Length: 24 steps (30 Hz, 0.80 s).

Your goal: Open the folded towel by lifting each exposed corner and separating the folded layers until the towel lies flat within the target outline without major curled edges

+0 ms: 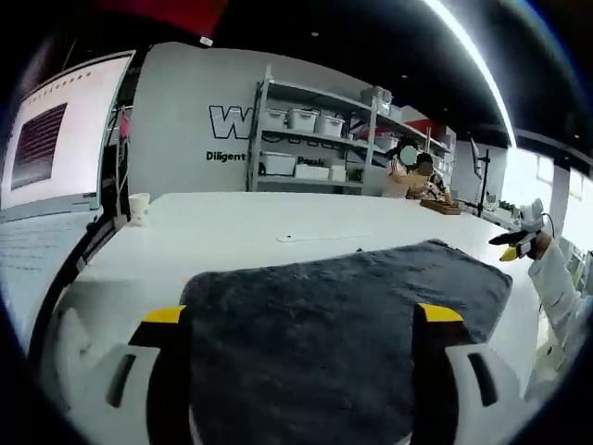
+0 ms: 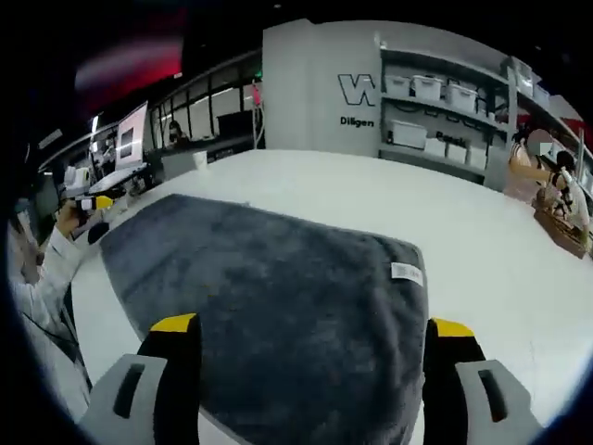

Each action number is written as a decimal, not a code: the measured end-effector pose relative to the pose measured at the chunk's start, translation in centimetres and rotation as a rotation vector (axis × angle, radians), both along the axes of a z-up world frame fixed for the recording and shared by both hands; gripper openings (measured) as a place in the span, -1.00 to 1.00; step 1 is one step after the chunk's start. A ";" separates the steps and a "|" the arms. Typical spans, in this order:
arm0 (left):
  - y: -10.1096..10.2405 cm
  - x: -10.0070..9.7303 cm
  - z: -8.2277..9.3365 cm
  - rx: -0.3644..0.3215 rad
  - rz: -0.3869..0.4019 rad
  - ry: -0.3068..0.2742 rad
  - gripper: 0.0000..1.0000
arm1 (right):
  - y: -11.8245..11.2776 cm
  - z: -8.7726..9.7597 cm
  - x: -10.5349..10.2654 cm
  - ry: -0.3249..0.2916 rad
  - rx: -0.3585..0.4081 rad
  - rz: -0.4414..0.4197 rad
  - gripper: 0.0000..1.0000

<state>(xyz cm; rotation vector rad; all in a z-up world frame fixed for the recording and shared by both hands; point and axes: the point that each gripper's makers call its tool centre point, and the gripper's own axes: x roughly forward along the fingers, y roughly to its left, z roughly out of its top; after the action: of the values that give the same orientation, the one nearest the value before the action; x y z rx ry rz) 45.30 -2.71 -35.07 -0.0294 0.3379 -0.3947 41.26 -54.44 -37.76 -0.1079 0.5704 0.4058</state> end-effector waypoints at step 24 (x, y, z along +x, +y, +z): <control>-0.5 -5.4 -7.4 0.101 0.124 0.067 0.85 | 1.7 -4.3 -3.3 -0.028 0.100 -0.130 0.91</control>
<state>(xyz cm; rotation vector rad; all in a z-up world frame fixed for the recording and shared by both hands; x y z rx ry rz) 39.94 -3.21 -42.49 0.0354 0.4196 -0.2534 37.91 -52.74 -42.07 0.0199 0.5255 0.3052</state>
